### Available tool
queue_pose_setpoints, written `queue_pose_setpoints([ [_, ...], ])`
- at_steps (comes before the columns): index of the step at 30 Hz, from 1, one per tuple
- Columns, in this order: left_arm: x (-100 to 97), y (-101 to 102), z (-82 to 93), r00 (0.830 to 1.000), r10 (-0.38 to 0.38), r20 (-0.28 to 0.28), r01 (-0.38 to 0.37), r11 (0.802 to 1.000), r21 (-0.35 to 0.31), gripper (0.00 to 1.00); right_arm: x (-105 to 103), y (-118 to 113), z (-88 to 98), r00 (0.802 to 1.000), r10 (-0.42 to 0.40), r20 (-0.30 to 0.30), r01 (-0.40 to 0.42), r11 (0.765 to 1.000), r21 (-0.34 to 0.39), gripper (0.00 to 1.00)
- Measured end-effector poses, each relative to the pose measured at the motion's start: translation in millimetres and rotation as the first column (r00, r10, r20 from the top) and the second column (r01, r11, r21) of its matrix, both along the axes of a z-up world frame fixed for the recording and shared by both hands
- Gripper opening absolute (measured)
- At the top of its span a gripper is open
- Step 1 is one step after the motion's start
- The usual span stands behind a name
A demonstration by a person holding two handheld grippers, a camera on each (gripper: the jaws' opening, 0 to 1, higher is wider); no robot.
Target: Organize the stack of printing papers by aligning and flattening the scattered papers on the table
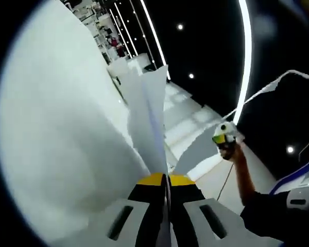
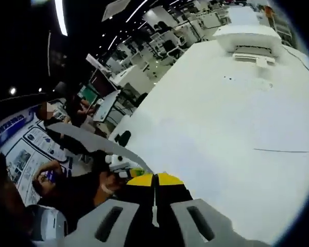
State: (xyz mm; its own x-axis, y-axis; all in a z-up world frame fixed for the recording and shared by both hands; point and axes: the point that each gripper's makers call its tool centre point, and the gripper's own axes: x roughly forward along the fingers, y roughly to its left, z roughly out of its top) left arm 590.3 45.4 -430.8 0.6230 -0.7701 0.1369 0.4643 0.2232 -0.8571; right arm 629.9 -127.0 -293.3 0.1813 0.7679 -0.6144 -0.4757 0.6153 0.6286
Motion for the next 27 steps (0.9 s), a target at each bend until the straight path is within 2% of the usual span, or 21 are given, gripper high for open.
queue_pose_setpoints([
  [1,-0.2,0,0.2,1.0,-0.001,0.0,0.001,1.0,-0.003,0.06,2,-2,1.0,1.0,0.005,0.007,-0.005,1.0,-0.001,0.0],
  [2,-0.3,0,0.6,1.0,-0.002,0.001,0.002,1.0,-0.007,0.06,-1,2,6.4,1.0,-0.009,-0.016,0.01,0.999,0.032,0.0],
  [5,0.5,0,0.5,1.0,-0.003,-0.003,0.003,1.0,-0.009,0.06,-5,14,39.4,0.999,0.006,-0.05,0.003,0.985,0.171,0.0],
  [7,1.5,0,-0.4,1.0,-0.002,-0.002,0.002,1.0,-0.007,0.06,-3,11,45.7,1.0,0.019,-0.024,-0.016,0.988,0.154,0.0],
  [8,1.8,0,-0.6,1.0,-0.002,-0.003,0.002,1.0,-0.008,0.06,-2,10,42.4,0.999,0.019,-0.034,-0.014,0.989,0.146,0.0],
  [9,2.0,0,-0.6,1.0,0.0,-0.003,0.0,1.0,-0.008,0.06,-7,8,37.6,0.997,0.028,-0.075,-0.017,0.991,0.136,0.0],
  [10,2.1,1,-0.5,1.0,0.0,-0.003,0.0,1.0,-0.01,0.06,-2,1,24.6,0.995,-0.008,-0.097,0.018,0.994,0.107,0.0],
  [11,2.1,1,-0.4,1.0,0.0,-0.003,0.0,1.0,-0.011,0.06,-6,-6,11.3,0.994,0.009,-0.11,-0.002,0.998,0.06,0.0],
  [13,2.3,1,-0.2,1.0,0.002,-0.003,-0.002,1.0,-0.014,0.06,-6,-7,-0.4,0.994,-0.009,-0.112,0.016,0.998,0.067,0.0],
  [14,2.3,1,-0.2,1.0,0.002,-0.004,-0.002,1.0,-0.015,0.06,-8,-10,-8.1,0.99,0.002,-0.141,0.007,0.998,0.064,0.0],
  [16,2.4,2,-0.5,1.0,0.0,-0.006,0.0,1.0,-0.015,0.06,-1,-14,-15.6,0.993,-0.013,-0.117,0.02,0.998,0.055,0.0],
  [19,2.5,3,0.0,1.0,0.001,-0.01,-0.001,1.0,-0.021,0.06,-7,-14,-22.9,0.991,-0.002,-0.137,0.007,0.999,0.043,0.0],
  [23,4.1,4,-0.9,1.0,0.007,-0.017,-0.008,1.0,-0.019,0.06,-4,-18,-28.1,0.992,0.02,-0.127,-0.018,1.0,0.015,0.0],
  [27,5.6,5,-1.2,1.0,0.013,-0.027,-0.014,1.0,-0.028,0.07,-26,-12,-43.1,0.99,0.06,-0.128,-0.062,0.998,-0.013,0.0],
])
